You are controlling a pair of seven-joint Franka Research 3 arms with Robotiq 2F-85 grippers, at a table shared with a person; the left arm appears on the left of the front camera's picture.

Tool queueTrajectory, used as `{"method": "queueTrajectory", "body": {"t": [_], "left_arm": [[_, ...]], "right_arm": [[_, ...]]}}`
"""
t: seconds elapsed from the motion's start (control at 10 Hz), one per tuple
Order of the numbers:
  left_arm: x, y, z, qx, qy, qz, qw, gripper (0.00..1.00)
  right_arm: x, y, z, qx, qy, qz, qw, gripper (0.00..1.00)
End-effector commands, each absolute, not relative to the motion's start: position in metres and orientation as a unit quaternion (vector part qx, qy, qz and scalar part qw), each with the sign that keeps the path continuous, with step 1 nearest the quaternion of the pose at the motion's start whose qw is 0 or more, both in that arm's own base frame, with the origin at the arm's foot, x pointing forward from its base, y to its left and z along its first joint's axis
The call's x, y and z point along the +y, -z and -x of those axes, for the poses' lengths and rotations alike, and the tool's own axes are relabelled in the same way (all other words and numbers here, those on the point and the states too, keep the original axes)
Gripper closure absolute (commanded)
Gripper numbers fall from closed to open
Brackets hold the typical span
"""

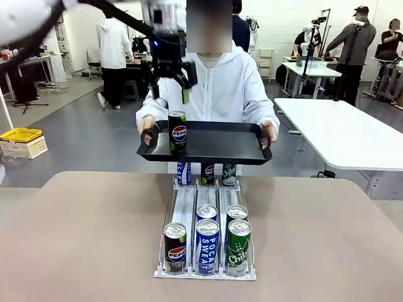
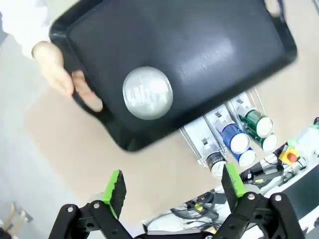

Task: Retrieve and hand over the desired beverage to the person.
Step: Place the picked can on the Handle tray extended by the person.

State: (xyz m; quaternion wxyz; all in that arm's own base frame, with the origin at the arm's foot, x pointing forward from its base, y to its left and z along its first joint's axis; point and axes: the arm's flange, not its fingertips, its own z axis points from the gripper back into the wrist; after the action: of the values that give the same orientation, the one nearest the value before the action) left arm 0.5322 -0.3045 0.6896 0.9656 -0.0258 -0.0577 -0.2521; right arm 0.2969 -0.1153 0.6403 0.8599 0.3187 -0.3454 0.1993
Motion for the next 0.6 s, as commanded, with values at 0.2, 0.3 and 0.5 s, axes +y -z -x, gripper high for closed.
{"method": "queueTrajectory", "body": {"t": [0.2, 0.3, 0.5], "left_arm": [[-0.169, -0.628, -0.378, -0.175, 0.344, 0.063, 0.92, 0.0], [-0.153, -0.632, -0.364, -0.199, 0.338, 0.082, 0.916, 0.0], [-0.125, -0.649, -0.344, -0.231, 0.324, 0.116, 0.91, 0.0]], "right_arm": [[-0.115, -0.641, -0.299, -0.355, -0.206, -0.334, 0.849, 0.0], [-0.115, -0.641, -0.299, -0.355, -0.206, -0.334, 0.849, 0.0], [-0.115, -0.641, -0.299, -0.355, -0.206, -0.334, 0.849, 0.0]]}}
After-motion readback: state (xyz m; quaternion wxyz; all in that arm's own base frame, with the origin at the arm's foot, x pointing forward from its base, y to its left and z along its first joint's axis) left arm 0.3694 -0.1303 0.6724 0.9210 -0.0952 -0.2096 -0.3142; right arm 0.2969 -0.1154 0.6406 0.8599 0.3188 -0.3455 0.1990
